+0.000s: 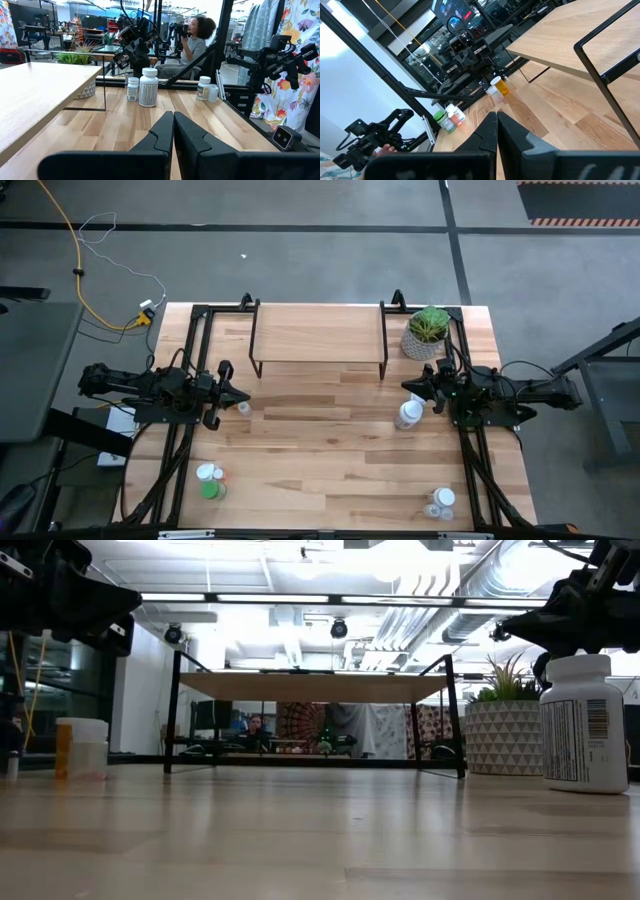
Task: Pick and place medicine bottles onto shelf by color
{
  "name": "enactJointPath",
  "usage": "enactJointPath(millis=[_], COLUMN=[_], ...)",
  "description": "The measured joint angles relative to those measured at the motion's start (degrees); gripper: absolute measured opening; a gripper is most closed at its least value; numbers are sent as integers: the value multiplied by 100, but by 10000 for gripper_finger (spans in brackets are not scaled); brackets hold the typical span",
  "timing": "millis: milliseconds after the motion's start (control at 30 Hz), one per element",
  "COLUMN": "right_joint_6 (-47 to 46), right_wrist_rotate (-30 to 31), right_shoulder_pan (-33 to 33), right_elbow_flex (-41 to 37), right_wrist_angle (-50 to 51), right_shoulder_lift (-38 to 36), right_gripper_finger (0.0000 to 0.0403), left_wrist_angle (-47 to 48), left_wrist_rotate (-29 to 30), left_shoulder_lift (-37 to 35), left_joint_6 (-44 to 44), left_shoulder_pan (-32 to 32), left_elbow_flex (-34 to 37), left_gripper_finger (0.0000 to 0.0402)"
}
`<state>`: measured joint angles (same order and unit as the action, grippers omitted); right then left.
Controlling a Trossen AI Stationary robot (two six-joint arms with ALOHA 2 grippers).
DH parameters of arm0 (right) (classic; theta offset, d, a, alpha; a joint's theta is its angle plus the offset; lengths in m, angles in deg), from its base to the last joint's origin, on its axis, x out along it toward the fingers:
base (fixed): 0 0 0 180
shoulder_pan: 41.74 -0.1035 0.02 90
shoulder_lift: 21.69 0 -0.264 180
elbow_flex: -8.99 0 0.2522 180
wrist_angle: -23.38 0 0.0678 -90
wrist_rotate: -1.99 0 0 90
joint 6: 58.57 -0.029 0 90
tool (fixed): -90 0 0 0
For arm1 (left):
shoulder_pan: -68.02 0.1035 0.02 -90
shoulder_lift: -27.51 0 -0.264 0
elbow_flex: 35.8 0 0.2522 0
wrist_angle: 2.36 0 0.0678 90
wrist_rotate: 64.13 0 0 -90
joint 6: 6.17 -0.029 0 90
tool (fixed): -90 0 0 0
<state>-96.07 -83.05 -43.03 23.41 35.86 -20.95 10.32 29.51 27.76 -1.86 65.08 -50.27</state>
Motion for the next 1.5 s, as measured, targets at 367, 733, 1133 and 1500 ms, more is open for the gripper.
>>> enactJointPath(millis=[367, 733, 1133, 1500], right_joint_6=[0, 0, 144, 452], right_wrist_rotate=[0, 0, 2, 5], right_shoulder_pan=[1, -1, 1, 1], right_elbow_flex=[0, 1, 2, 0], right_wrist_angle=[0, -1, 0, 0], right_shoulder_lift=[-1, 0, -1, 1], right_gripper_finger=[0, 0, 0, 0], left_wrist_angle=[-2, 0, -2, -2], left_wrist_rotate=[2, 2, 18, 24], left_shoulder_lift=[0, 0, 0, 0], left_joint_6=[0, 0, 0, 3], left_shoulder_pan=[0, 0, 0, 0], left_elbow_flex=[2, 2, 2, 1], left_gripper_finger=[3, 3, 3, 3])
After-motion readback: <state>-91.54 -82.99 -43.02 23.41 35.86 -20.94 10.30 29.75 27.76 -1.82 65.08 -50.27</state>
